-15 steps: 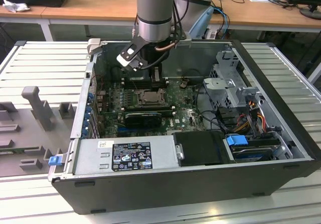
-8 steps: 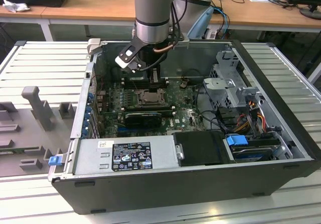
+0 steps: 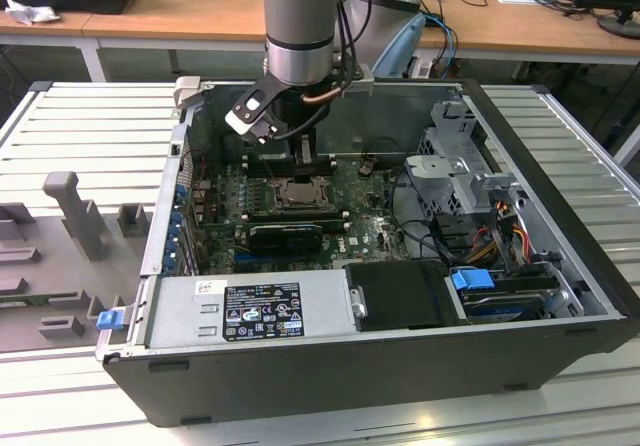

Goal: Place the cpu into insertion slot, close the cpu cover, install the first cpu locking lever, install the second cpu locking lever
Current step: 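Install the first cpu locking lever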

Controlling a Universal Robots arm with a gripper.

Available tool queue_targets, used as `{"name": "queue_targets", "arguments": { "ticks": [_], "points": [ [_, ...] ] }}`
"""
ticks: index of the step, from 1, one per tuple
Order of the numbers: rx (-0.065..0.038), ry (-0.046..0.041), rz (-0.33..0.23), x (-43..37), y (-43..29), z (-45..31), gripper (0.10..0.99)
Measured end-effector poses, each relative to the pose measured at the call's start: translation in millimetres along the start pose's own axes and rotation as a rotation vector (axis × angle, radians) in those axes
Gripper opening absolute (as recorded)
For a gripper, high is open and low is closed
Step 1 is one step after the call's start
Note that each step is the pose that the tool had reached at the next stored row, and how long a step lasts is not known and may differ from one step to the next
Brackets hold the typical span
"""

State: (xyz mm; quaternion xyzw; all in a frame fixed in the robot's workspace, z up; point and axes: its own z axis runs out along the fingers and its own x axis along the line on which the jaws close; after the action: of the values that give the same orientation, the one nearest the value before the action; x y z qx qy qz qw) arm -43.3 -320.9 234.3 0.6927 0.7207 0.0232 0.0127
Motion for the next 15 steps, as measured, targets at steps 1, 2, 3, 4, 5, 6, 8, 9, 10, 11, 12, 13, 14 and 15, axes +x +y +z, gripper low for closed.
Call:
{"name": "queue_targets", "arguments": {
  "ticks": [1,2,3,4,5,6,8,9,10,11,12,13,14,15],
  "points": [
    [0.000,-0.0022,0.000,0.0,0.1,-2.1,0.106],
    [0.000,-0.0038,0.000,0.1,0.2,-3.3,0.106],
    [0.000,-0.0051,0.000,0.1,0.2,-4.3,0.106],
    [0.000,-0.0091,0.000,0.1,0.4,-7.6,0.106],
    [0.000,-0.0107,-0.001,0.1,0.5,-9.7,0.106],
    [0.000,-0.0128,-0.001,0.2,0.7,-13.1,0.106],
    [0.001,-0.0158,-0.001,0.3,0.9,-18.3,0.106],
    [0.001,-0.0178,-0.001,0.3,1.2,-22.2,0.106],
    [0.001,-0.0190,-0.001,0.4,1.3,-24.5,0.106],
    [0.001,-0.0204,-0.001,0.4,1.4,-26.9,0.106],
    [0.001,-0.0254,-0.001,0.5,1.7,-33.7,0.106],
    [0.001,-0.0314,-0.006,0.6,2.1,-40.5,0.106],
    [0.001,-0.0301,-0.031,0.6,2.1,-40.5,0.106],
    [0.001,-0.0283,-0.069,0.6,2.1,-40.5,0.106]
  ]
}}
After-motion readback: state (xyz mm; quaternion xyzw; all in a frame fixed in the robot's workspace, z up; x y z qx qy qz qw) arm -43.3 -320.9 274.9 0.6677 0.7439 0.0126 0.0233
